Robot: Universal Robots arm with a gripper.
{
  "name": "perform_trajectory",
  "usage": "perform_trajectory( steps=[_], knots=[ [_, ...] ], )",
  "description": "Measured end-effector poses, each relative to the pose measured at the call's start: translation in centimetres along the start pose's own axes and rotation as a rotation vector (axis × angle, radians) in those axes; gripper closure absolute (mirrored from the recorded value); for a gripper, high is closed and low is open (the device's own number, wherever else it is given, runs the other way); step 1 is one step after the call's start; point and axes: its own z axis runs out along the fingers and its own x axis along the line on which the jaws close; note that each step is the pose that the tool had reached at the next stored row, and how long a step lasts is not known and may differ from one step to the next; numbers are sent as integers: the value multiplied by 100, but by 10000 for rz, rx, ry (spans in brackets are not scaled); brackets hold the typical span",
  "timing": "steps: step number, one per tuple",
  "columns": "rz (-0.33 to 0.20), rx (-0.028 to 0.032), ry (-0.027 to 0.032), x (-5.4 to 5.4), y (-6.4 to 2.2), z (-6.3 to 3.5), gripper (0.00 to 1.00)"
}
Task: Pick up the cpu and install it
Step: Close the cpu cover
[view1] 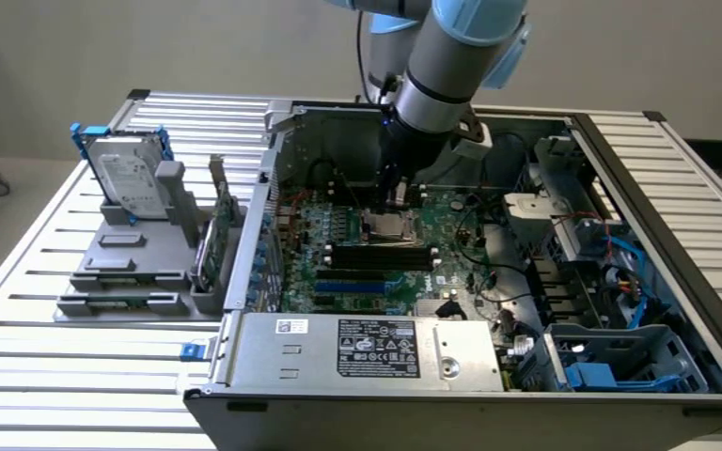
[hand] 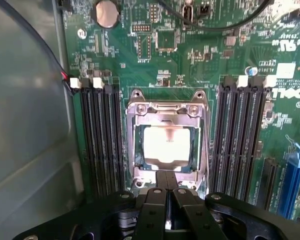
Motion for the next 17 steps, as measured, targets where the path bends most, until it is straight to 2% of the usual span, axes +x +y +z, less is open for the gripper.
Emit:
perform_trajectory(
  steps=[6,13,17],
  knots=[
    [14,131,3,-5,-10,38,89],
    [39,360,21,-8,-33,70,89],
    [48,436,30,-11,-36,95,89]
  ],
)
